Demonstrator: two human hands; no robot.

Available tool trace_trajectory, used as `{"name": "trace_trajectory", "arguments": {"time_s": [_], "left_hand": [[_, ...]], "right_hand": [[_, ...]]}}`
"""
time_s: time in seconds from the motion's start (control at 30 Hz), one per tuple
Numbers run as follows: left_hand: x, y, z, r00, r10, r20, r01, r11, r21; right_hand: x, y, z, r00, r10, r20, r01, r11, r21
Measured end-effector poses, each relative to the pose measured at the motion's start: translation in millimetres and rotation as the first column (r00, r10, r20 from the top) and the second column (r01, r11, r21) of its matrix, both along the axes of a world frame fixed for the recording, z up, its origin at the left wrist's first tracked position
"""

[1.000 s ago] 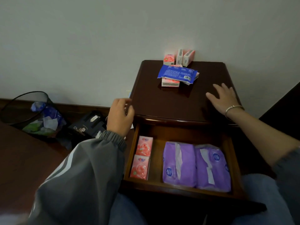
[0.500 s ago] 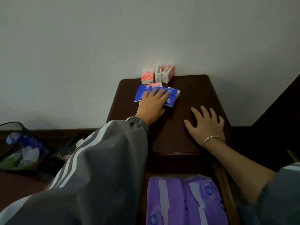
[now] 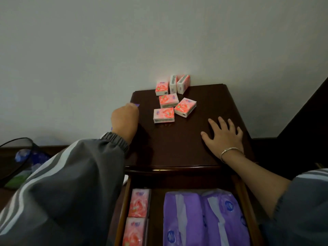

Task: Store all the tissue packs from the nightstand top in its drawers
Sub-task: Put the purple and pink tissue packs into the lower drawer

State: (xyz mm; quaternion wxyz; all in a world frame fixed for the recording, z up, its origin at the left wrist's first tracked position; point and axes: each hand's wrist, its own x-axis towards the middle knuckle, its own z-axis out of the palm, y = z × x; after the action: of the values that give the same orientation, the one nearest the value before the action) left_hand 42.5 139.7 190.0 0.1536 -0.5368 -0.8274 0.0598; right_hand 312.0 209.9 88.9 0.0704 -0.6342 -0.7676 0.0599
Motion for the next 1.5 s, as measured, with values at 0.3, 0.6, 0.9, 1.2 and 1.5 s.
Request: {"name": "trace_trajectory", "arguments": {"time_s": [0.3,0.6,0.9,1.2,1.5], "left_hand": [[10.4,27.6,-18.5,0.949,-0.13,0.286,0.141,0.99,-0.017],[6.2,76.7,-34.3,0.883,-0.252,0.396,0.332,0.932,-0.147],[2.2,146.8,-29.7,0.758,-0.203,0.62,0.266,0.964,-0.011],[8.5,143.8,-44.8,0.821,-0.138,0.554,0.232,0.967,-0.103],[-19.2,50.2,-15.1,0.812,-0.124,0.57,-0.144,0.904,0.402]], "right_hand": [[-0.5,0.8,-1.1,1.0,0.002,0.015,-0.002,1.0,0.007],[-1.2,1.7,-3.0,1.0,-0.003,0.02,0.002,1.0,0.023],[0.3,0.5,-6.1,1.0,-0.005,0.01,0.004,0.999,0.042],[1.3,0.8,-9.5,1.0,-0.011,0.011,0.01,0.999,0.05],[2.7,2.2,-9.0,0.999,-0.023,0.035,0.022,1.0,0.008]]}}
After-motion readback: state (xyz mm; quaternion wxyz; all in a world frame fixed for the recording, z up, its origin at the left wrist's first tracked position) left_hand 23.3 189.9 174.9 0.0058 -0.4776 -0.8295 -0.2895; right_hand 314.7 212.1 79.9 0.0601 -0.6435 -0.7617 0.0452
